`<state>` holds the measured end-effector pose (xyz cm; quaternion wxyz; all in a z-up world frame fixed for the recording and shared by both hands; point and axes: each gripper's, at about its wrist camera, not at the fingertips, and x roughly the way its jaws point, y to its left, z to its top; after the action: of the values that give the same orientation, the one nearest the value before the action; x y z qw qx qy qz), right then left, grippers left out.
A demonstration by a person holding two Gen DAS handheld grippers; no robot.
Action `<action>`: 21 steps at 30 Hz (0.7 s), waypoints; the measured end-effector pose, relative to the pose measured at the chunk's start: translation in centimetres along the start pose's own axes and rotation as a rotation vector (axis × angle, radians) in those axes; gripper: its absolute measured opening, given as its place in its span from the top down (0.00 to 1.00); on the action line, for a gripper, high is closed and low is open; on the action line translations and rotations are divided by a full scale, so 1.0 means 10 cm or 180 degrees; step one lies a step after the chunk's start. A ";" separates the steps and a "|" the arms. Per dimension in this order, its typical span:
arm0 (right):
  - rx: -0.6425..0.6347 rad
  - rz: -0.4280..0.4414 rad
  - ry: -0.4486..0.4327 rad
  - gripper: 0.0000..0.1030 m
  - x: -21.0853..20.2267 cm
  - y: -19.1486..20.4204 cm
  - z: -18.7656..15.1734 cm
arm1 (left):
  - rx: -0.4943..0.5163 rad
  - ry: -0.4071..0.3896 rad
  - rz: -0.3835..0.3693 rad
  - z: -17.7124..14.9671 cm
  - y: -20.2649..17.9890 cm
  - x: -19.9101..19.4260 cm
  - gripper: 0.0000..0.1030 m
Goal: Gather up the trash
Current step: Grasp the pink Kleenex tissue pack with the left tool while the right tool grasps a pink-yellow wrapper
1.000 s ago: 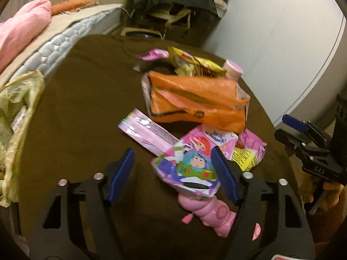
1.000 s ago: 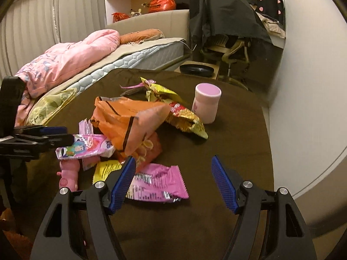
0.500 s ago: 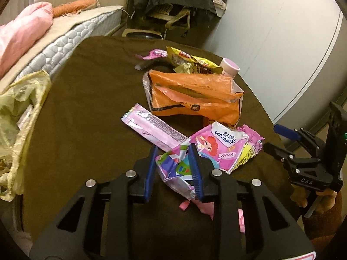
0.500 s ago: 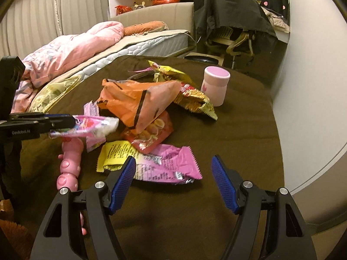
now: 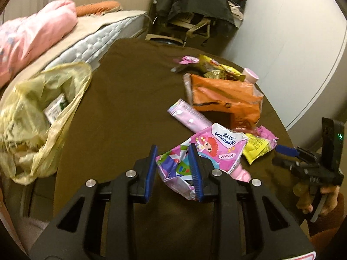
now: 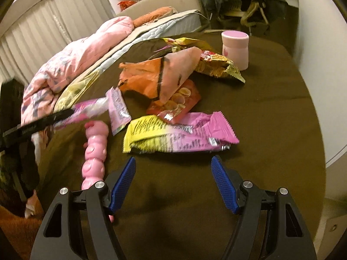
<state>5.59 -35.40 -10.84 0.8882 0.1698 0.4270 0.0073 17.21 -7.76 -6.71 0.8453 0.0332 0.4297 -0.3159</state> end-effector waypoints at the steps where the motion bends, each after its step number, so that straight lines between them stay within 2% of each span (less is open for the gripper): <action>1: 0.0063 0.0007 -0.0018 0.34 0.04 -0.03 0.04 | -0.0022 0.0009 0.0003 -0.03 0.02 -0.01 0.73; 6: 0.0243 0.0052 -0.0108 0.34 0.23 -0.13 0.30 | -0.0065 0.0108 -0.0089 -0.15 0.07 -0.01 0.72; 8: 0.0175 0.0004 -0.0099 0.37 0.32 -0.09 0.37 | -0.0045 0.0153 -0.0140 -0.19 0.06 0.01 0.68; 10: 0.0102 -0.0013 -0.0064 0.46 0.37 -0.06 0.40 | -0.0007 0.0194 -0.0197 -0.22 0.04 0.01 0.67; 12: 0.0051 0.0034 -0.0071 0.59 0.38 -0.03 0.41 | 0.0030 0.0232 -0.0265 -0.25 0.03 0.00 0.67; 13: 0.0046 0.0072 -0.0076 0.70 0.37 -0.04 0.41 | 0.0041 0.0240 -0.0287 -0.24 0.03 0.00 0.66; 15: 0.0023 0.0122 -0.0078 0.80 0.32 -0.05 0.40 | 0.0064 0.0236 -0.0326 -0.25 0.03 -0.03 0.61; 21: -0.0129 0.0111 -0.0137 0.87 0.10 -0.05 0.26 | 0.0052 0.0141 -0.0430 -0.17 0.05 -0.09 0.54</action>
<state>8.14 -36.50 -10.31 0.9001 0.1593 0.4045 0.0278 15.90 -6.32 -7.20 0.8121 0.0181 0.4469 -0.3748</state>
